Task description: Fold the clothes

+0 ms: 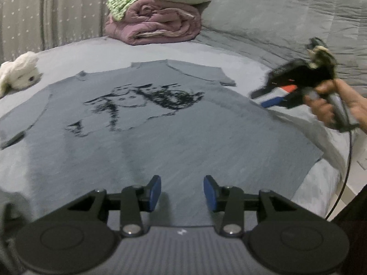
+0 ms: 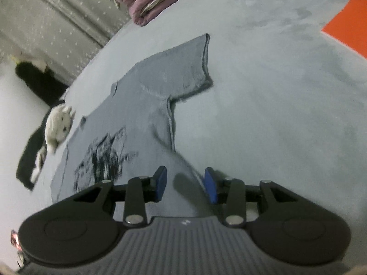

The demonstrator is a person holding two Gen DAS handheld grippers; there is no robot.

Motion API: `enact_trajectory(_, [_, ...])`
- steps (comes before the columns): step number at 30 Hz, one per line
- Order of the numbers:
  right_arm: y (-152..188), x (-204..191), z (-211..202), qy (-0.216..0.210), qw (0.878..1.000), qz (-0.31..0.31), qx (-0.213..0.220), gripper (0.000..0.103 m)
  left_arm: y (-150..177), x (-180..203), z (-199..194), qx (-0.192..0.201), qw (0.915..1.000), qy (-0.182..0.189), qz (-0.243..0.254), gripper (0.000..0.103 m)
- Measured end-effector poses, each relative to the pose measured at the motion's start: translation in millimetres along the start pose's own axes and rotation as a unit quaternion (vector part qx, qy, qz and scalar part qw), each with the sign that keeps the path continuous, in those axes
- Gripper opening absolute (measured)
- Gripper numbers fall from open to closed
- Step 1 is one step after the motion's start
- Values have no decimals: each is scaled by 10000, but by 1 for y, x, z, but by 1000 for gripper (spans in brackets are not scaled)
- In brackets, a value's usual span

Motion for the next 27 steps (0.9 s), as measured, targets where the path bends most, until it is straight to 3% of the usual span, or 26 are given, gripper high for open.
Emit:
enact_trajectory(8, [-27, 1, 37, -448, 9978, 204, 443, 39, 5, 10, 20, -125, 9997, 180, 81, 43])
enact_trajectory(10, [-31, 1, 45, -428, 9979, 152, 465, 31, 6, 11, 21, -107, 9997, 181, 132, 44])
enact_trajectory(11, [-32, 0, 49, -380, 9983, 98, 441, 14, 6, 11, 22, -105, 9997, 181, 148, 44])
enact_trajectory(12, [-32, -1, 51, -281, 9989, 5, 387, 6, 6, 11, 22, -109, 9997, 181, 154, 44])
enact_trajectory(13, [-32, -2, 54, -177, 9993, -90, 331, 4, 6, 12, 22, -113, 9996, 181, 159, 44])
enact_trajectory(16, [-44, -8, 42, 363, 9959, -513, 656, 4, 6, 12, 22, -123, 9996, 190, 169, 44])
enact_trajectory(18, [-49, -7, 36, 515, 9927, -660, 870, 2, 6, 12, 22, -128, 9996, 202, 175, 44])
enact_trajectory(19, [-51, -5, 35, 567, 9918, -655, 938, 5, 6, 11, 22, -131, 9995, 208, 185, 44])
enact_trajectory(21, [-49, 0, 32, 488, 9934, -464, 929, 15, 6, 10, 22, -152, 9995, 216, 172, 44])
enact_trajectory(24, [-46, 3, 24, 341, 9949, -248, 918, 17, 5, 9, 20, -212, 9995, 227, 99, 45])
enact_trajectory(27, [-43, -9, 16, 212, 9951, -292, 921, 27, 1, 6, 17, -220, 9994, 251, -9, 45])
Point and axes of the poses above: each gripper's, at about its wrist camera, not at the fingertips, and z roughly the way its jaws point, x to its right, y to its underside, the point moved 8 cm from there along z, roughly the way its jaws point, and after that the axes turned 13 degrees about -y, right-handed, at the moved point
